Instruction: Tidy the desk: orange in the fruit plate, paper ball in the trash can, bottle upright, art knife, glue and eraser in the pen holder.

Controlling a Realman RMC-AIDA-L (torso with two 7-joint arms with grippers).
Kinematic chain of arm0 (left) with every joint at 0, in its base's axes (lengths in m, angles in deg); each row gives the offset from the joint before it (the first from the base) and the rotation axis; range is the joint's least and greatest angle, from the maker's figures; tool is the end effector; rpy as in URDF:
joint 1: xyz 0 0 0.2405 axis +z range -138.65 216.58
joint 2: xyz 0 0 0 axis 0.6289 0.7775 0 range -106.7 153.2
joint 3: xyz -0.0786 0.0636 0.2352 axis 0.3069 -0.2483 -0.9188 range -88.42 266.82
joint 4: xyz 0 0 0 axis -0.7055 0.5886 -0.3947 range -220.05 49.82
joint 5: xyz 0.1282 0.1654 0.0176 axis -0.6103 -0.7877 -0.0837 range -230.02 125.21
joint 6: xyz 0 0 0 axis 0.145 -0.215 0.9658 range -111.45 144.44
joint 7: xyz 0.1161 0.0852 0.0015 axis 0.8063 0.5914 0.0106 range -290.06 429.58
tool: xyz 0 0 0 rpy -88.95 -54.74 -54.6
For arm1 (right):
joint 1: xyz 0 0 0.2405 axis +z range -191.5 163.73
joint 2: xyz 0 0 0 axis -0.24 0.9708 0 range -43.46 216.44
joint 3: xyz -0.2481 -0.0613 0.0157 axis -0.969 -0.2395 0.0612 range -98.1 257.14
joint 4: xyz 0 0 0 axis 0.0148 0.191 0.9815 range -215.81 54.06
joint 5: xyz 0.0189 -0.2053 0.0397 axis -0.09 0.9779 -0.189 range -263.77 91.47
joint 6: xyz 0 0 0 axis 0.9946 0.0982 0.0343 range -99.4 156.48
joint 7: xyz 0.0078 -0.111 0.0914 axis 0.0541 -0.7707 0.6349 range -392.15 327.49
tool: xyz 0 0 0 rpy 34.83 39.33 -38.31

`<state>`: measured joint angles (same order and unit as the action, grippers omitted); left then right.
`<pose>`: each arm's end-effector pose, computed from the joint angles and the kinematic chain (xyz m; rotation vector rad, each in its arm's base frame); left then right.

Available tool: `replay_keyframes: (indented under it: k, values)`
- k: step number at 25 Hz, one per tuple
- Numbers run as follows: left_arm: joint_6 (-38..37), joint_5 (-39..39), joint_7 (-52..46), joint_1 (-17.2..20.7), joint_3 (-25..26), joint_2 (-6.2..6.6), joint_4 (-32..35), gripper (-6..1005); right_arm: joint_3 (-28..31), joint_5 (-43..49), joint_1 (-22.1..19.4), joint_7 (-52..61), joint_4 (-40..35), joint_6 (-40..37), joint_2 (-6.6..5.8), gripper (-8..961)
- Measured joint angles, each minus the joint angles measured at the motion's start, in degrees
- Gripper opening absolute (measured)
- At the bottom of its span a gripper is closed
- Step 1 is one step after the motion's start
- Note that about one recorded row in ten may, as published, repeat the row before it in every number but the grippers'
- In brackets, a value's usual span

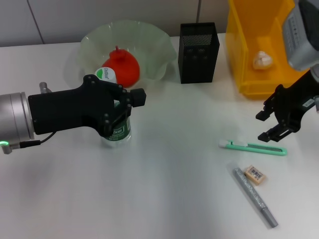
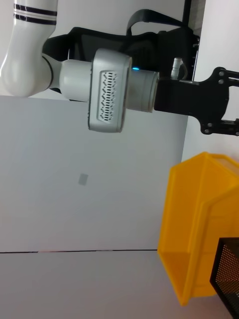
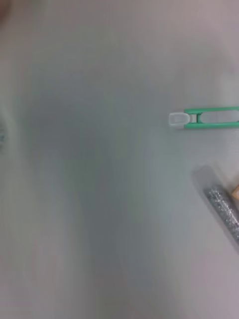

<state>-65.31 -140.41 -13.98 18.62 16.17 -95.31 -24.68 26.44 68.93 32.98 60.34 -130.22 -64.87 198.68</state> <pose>-0.1845 0.3198 -0.0019 -2.7856 -0.2411 -0.8325 0.2396 0.3884 0.0497 -2.9574 0.2750 -0.6270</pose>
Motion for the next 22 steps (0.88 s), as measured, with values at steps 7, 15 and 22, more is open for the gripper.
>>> replay_keyframes:
  k: [7,15,22]
  values:
    - [0.6,0.0,0.5,-0.2,0.0,0.0,-0.7,18,-1.0,-0.1,0.9,-1.5,2.5,3.4,1.08,522]
    - [0.6,0.0,1.1,-0.8,0.4,0.06,-2.3,18,-1.3,-0.2,2.9,-2.7,7.0,7.0,2.09,497]
    - [0.4,0.0,1.2,-0.3,0.9,0.09,-2.7,18,-1.4,-0.2,3.3,-3.3,7.5,7.3,3.25,483]
